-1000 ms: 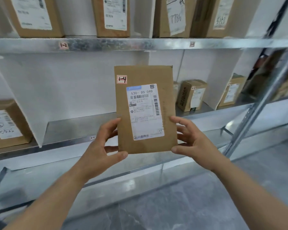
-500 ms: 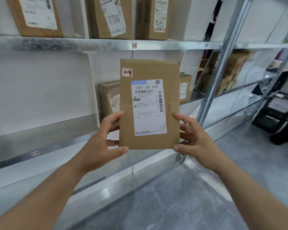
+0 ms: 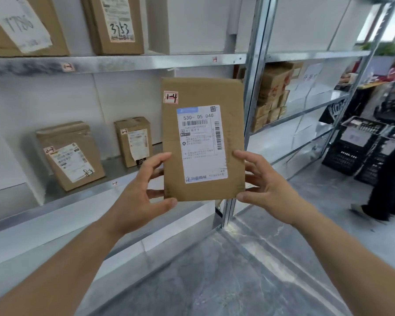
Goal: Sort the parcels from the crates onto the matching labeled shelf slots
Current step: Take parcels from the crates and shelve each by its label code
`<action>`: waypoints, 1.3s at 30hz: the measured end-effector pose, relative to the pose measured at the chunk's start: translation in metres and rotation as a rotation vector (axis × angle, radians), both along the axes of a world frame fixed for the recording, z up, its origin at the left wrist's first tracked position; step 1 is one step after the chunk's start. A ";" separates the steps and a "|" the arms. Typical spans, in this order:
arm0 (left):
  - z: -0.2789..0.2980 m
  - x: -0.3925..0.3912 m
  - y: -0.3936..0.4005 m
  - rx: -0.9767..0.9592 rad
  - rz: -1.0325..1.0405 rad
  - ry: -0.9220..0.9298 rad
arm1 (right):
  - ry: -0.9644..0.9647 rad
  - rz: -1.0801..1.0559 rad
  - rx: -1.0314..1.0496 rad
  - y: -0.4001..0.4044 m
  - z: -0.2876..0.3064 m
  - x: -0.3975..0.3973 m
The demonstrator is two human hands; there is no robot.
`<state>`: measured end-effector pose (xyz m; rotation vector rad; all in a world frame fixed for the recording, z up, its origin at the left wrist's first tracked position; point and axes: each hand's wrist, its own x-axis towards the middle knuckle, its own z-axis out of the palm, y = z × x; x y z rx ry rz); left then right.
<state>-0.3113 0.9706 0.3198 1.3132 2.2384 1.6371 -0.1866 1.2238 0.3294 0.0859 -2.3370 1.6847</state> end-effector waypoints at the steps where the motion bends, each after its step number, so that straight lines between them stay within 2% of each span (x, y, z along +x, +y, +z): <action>1: -0.002 0.001 0.013 -0.007 0.005 0.004 | -0.002 -0.001 0.003 0.014 -0.002 0.001; 8: -0.019 0.006 0.068 -0.084 0.074 -0.021 | -0.022 0.016 -0.043 0.069 -0.027 -0.005; 12: -0.049 0.002 0.078 -0.122 0.152 -0.084 | -0.076 0.061 -0.090 0.083 -0.056 -0.019; 19: -0.088 -0.039 0.124 -0.139 0.191 -0.141 | -0.168 0.079 -0.091 0.134 -0.081 -0.068; 27: -0.072 -0.106 0.205 -0.085 0.218 -0.199 | -0.195 0.069 0.012 0.215 -0.060 -0.139; 39: -0.068 -0.166 0.298 -0.095 0.213 -0.101 | -0.155 0.082 0.025 0.309 -0.062 -0.211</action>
